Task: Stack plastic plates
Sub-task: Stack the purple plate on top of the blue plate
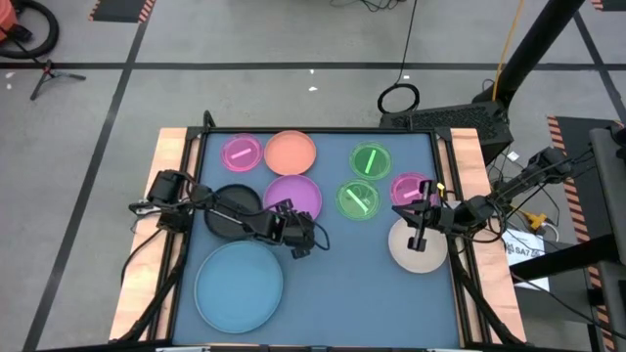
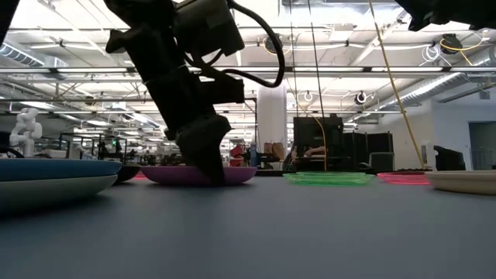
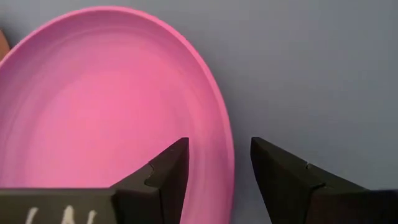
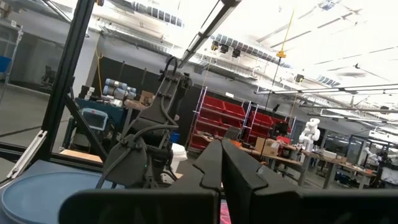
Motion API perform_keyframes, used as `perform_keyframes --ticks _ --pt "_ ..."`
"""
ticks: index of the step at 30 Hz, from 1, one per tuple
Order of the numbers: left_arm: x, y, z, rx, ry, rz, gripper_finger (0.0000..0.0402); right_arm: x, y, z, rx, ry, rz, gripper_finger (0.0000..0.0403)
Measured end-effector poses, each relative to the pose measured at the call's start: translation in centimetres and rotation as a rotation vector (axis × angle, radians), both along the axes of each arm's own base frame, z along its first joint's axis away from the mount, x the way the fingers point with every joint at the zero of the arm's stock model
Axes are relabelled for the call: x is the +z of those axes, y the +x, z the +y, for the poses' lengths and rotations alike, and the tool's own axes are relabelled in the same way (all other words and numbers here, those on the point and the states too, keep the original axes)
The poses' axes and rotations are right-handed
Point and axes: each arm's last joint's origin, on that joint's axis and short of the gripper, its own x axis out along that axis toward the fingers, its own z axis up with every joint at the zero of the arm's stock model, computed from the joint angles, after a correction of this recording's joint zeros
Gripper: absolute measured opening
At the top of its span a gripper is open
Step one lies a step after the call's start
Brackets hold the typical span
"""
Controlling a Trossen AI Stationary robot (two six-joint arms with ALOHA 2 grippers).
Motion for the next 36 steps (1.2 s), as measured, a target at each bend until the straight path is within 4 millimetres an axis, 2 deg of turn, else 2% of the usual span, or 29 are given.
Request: perform_keyframes --ticks 5,16,20,25,30,36 --pt "0.0 0.0 0.1 0.009 0.016 -0.003 0.0146 0.0 0.0 0.0 -0.003 -0.009 0.001 0.0000" --pt "0.0 0.0 -0.1 0.022 0.013 -0.013 0.0017 0.0 0.0 0.0 -0.008 -0.026 0.003 0.0000" --pt "0.6 -0.1 -0.4 0.014 0.012 -0.026 0.0012 0.0 0.0 0.0 -0.008 -0.029 0.003 0.0000" --pt "3.3 0.6 -1.7 -0.026 0.012 -0.039 0.0013 0.0 0.0 0.0 -0.009 -0.033 0.003 0.0000" --pt "7.4 1.5 -3.5 -0.114 0.059 -0.009 0.0013 0.0 0.0 0.0 -0.006 -0.033 0.003 0.0000" --pt "11.8 0.9 -6.1 -0.189 0.082 0.064 0.0013 0.0 0.0 0.0 -0.005 -0.031 0.002 0.0000"
